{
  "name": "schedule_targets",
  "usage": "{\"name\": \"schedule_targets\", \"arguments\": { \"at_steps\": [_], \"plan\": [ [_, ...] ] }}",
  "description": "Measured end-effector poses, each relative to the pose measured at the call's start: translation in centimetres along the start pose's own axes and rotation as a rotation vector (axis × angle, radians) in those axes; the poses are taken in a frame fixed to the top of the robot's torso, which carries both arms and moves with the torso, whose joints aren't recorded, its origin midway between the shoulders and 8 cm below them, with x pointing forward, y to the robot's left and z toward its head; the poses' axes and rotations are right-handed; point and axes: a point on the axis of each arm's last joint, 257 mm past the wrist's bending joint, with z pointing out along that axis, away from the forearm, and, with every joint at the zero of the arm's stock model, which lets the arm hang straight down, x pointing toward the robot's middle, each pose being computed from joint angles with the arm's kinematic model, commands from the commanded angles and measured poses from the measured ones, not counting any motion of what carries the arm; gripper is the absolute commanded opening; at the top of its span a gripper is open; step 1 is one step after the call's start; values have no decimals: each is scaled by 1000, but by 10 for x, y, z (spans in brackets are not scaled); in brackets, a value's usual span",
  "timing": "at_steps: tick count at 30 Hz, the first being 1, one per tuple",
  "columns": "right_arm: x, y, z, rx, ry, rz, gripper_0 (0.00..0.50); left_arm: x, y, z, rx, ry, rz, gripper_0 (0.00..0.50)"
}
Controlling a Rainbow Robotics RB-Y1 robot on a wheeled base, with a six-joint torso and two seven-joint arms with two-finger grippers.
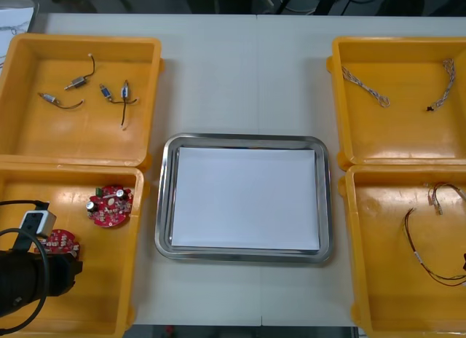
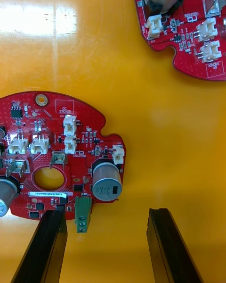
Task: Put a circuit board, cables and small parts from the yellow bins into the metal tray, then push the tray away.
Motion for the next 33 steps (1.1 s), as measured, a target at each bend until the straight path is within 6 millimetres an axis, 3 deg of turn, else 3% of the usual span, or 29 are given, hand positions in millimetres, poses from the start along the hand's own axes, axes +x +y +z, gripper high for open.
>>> {"name": "schedule_targets", "arguments": {
  "at_steps": [8, 9, 11, 13, 14, 15, 17, 18, 19, 29, 33],
  "plan": [
    [1, -2, 0, 6, 1, -12, 0, 1, 11, 12, -11, -15, -19, 500],
    [1, -3, 0, 6, 2, -27, 48, 3, 12, 13, -13, -12, -20, 500],
    [1, -3, 0, 9, 1, -58, 346, 5, 12, 14, -15, -7, -20, 500],
    [0, -6, 1, 15, -3, -67, 500, 6, 11, 15, -13, -5, -19, 500],
    [0, -7, 1, 20, -6, -68, 500, 6, 11, 15, -12, -5, -18, 479],
    [-1, -8, 1, 23, -8, -68, 500, 6, 11, 15, -12, -5, -18, 422],
    [-1, -8, 1, 26, -10, -68, 500, 6, 10, 15, -10, -7, -18, 109],
    [-1, -8, 1, 26, -10, -68, 500, 6, 10, 15, -10, -7, -18, 17],
    [-1, -9, 1, 26, -10, -68, 500, 6, 10, 15, -10, -7, -18, 0],
    [-11, -12, -6, 26, -30, -54, 500, 5, 10, 15, -9, -8, -18, 0],
    [-5, -10, -13, 24, 14, -50, 500, 5, 10, 15, -9, -9, -18, 0]
  ]
}}
